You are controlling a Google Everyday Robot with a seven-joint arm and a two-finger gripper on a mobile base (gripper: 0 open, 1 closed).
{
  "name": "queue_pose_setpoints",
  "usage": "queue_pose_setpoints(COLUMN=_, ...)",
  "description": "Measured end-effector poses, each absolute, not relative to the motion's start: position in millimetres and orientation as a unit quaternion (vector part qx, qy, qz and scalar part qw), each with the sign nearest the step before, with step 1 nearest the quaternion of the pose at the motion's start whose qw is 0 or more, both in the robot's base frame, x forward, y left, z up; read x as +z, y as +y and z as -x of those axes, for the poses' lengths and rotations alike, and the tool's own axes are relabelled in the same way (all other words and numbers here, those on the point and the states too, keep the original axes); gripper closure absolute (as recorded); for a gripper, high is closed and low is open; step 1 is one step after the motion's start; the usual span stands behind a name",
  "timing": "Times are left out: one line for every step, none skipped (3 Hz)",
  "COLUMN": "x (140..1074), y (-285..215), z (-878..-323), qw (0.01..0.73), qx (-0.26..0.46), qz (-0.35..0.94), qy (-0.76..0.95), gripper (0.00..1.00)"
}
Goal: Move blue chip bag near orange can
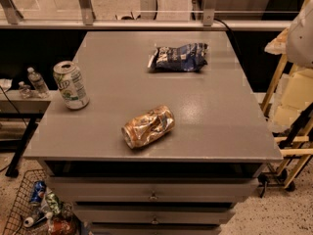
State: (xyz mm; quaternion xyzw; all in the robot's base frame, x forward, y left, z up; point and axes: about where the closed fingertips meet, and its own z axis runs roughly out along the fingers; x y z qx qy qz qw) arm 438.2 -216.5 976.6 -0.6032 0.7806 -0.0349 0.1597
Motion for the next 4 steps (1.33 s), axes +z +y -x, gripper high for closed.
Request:
queue_pose_setpoints(x=977.4, y=-216.1, z=-438.4, qw=0.161, qx=-0.036, qz=0.603, qy=0.780, gripper=0.00)
queue_pose_setpoints(x=975.5, y=-204.2, z=-473.4, qw=0.194, qx=-0.039, qz=0.621, qy=0.758, gripper=0.00)
queue_pose_setpoints(x=971.4, y=-185.2, z=-550.8, qw=0.253, qx=-0.053, qz=0.644, qy=0.720, gripper=0.00)
queue_pose_setpoints(x=954.1, y=-152.5, z=-623.3, qw=0.303, qx=-0.070, qz=0.648, qy=0.695, gripper=0.00)
